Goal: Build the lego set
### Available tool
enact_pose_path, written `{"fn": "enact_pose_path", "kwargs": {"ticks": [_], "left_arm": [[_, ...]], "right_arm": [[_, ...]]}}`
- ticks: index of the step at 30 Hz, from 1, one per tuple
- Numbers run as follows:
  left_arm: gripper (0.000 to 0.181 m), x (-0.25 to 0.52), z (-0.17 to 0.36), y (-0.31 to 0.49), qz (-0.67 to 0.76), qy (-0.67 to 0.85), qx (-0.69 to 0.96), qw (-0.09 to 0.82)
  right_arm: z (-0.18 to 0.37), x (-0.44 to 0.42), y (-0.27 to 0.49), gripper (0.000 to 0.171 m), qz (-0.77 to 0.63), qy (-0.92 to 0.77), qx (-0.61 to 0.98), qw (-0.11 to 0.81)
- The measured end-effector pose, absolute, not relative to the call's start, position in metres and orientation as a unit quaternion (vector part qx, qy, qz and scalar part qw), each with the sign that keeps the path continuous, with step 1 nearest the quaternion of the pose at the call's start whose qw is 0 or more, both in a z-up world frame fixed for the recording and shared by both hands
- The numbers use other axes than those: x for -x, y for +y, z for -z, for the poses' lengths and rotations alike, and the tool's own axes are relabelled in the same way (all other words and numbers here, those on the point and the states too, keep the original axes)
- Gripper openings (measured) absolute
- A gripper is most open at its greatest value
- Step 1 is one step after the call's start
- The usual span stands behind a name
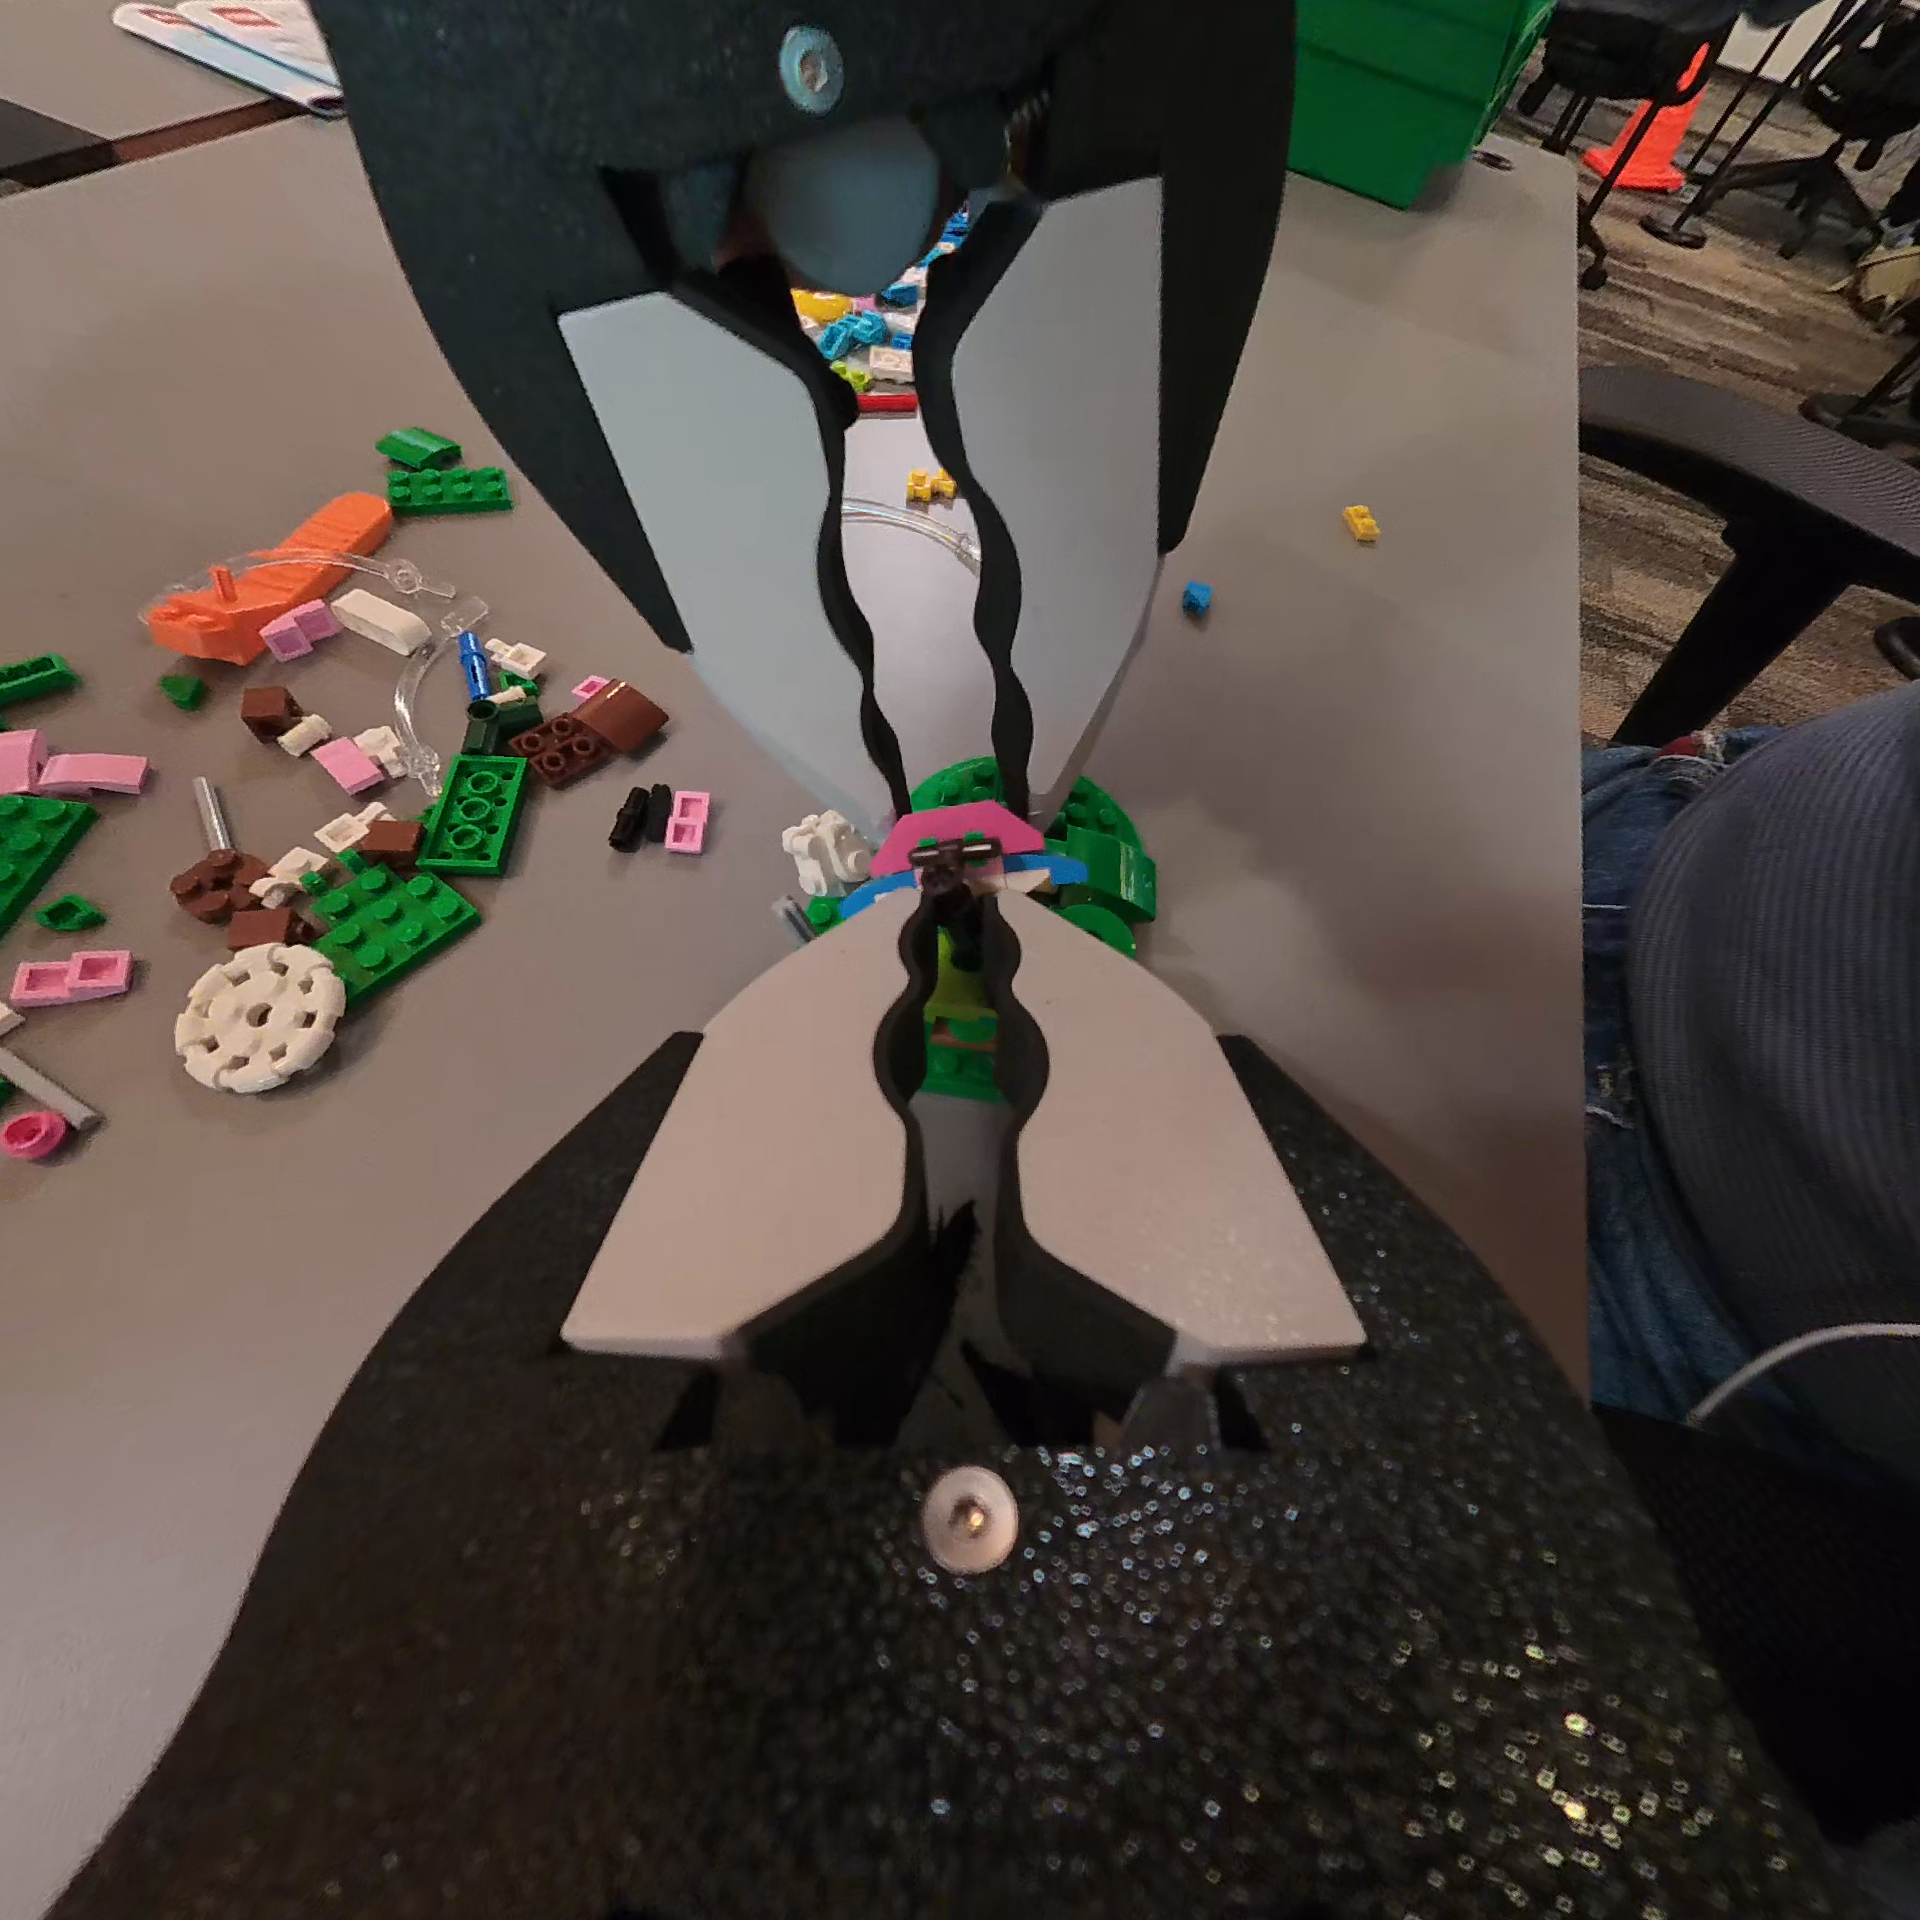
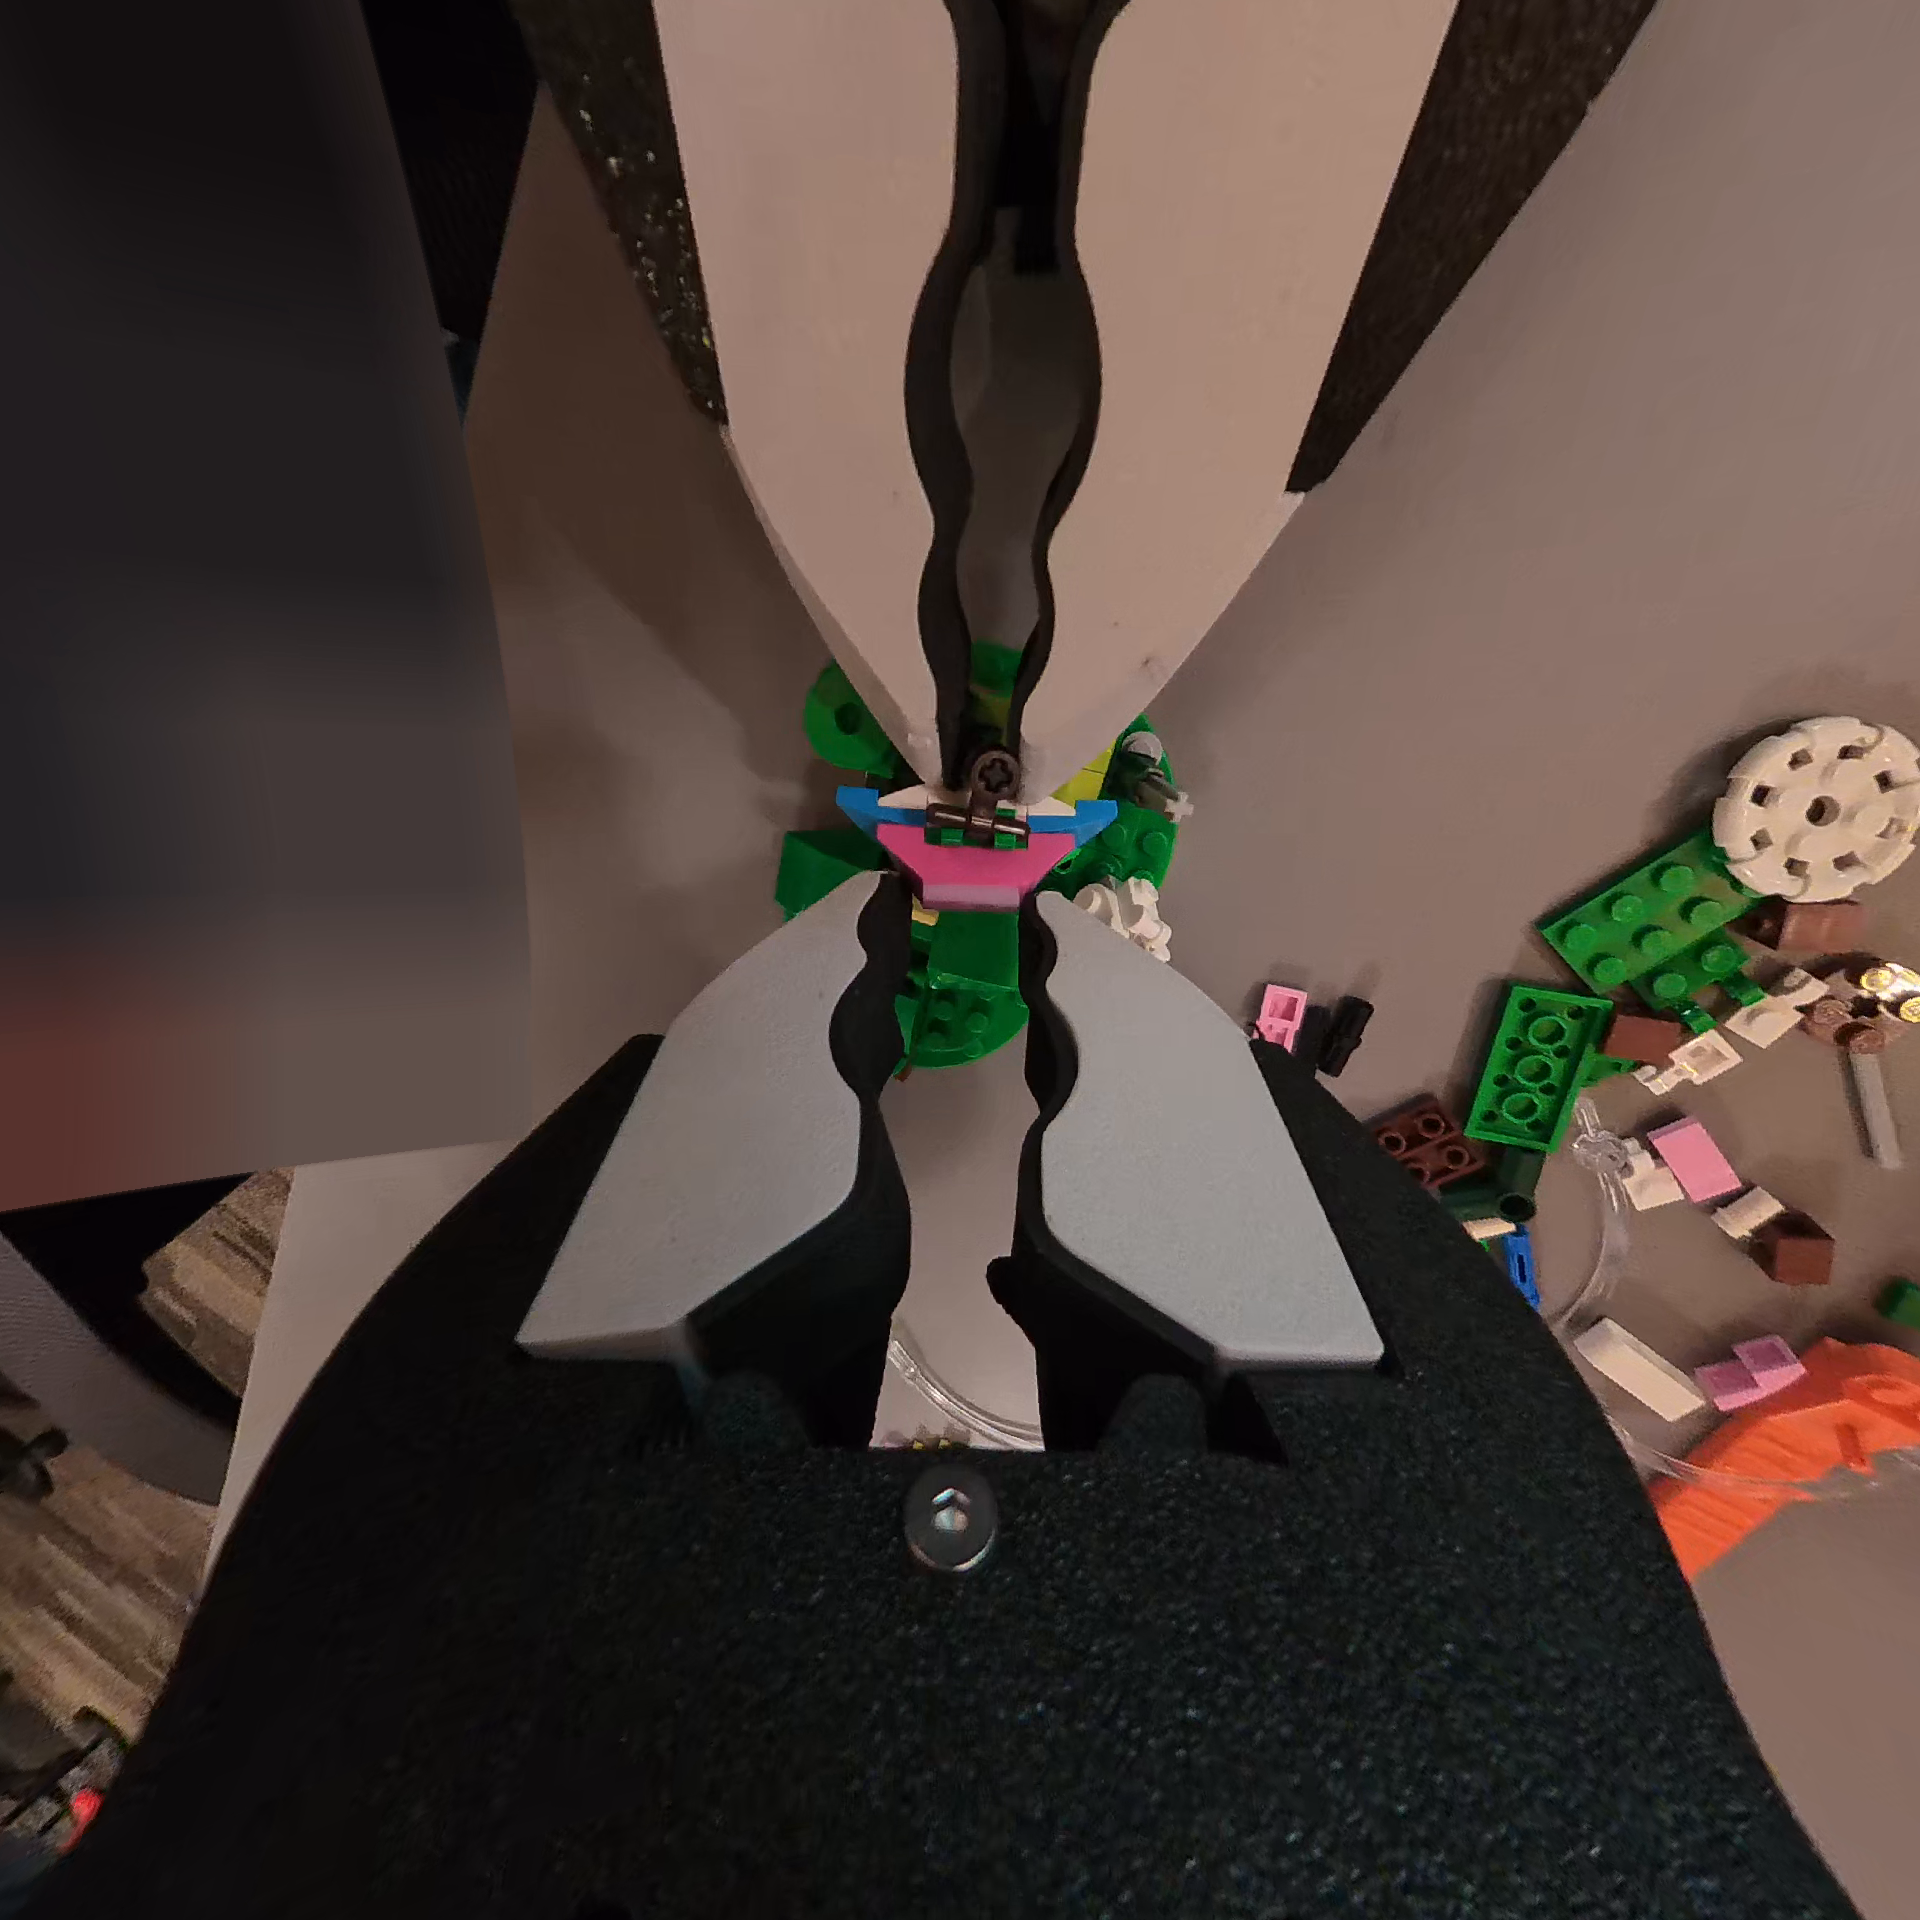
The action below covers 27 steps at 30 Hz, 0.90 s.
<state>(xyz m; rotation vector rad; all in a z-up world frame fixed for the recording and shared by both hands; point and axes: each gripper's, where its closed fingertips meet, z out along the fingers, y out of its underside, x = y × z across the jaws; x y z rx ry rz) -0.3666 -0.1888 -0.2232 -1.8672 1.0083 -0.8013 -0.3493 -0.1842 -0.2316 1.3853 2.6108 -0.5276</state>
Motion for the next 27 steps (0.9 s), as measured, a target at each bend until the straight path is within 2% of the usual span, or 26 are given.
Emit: {"fn": "enact_pose_path", "kwargs": {"ticks": [21,27], "left_arm": [[0.007,0.3658,0.2222,-0.1903,0.323,0.405,0.744,0.423],[0.007,0.3657,0.2224,-0.1901,0.324,0.404,0.744,0.422]], "right_arm": [[0.2281,0.3484,-0.1849,0.018,0.219,0.855,-0.468,0.036],[0.2233,0.3526,-0.1854,0.026,0.242,0.841,-0.484,-0.012]]}}
